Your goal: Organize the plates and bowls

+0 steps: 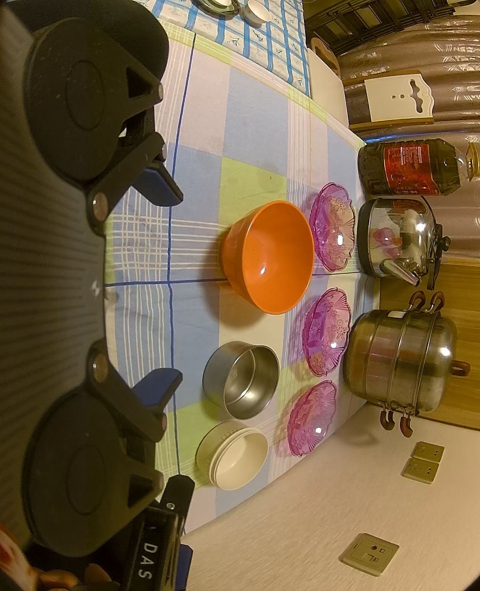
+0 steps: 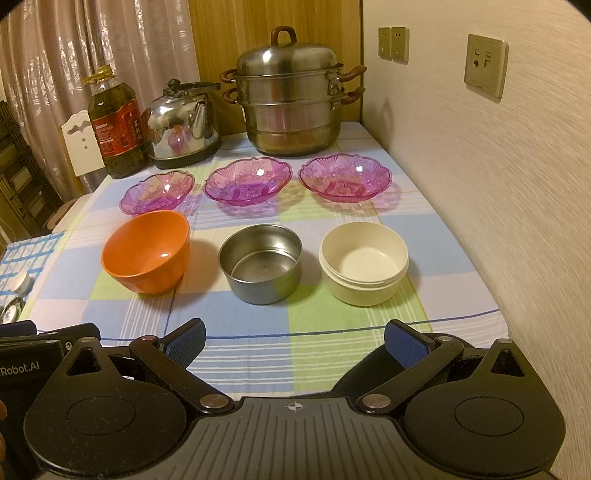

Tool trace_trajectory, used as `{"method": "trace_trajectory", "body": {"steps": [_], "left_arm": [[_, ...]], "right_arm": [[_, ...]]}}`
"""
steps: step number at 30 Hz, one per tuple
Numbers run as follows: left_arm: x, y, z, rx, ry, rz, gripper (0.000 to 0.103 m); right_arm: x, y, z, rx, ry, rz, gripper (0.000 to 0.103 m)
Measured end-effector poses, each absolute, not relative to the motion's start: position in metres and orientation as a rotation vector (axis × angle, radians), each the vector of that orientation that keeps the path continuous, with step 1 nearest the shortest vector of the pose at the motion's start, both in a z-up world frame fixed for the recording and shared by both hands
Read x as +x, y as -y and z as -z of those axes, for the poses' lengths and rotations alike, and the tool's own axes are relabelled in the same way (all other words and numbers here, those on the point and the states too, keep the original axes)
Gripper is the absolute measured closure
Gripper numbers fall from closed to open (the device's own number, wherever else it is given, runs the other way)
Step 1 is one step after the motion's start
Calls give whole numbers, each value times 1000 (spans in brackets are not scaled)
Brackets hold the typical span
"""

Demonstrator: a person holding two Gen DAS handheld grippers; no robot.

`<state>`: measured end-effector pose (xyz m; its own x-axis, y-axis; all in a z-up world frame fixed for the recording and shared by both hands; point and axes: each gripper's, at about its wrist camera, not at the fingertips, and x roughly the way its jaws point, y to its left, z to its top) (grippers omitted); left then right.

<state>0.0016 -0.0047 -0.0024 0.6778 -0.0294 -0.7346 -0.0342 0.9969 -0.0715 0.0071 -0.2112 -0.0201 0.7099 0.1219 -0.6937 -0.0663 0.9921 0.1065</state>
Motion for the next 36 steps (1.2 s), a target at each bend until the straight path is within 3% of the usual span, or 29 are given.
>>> {"method": "trace_trajectory", "body": {"steps": [20,36], "left_arm": [[21,-14,-15,-187,-801,8,10],[162,-121,-32,-385,-710,-94,10]], "right_arm": [[28,213,5,151,-745,-145,0],[172,153,-17,131,-718,-309,0]]}}
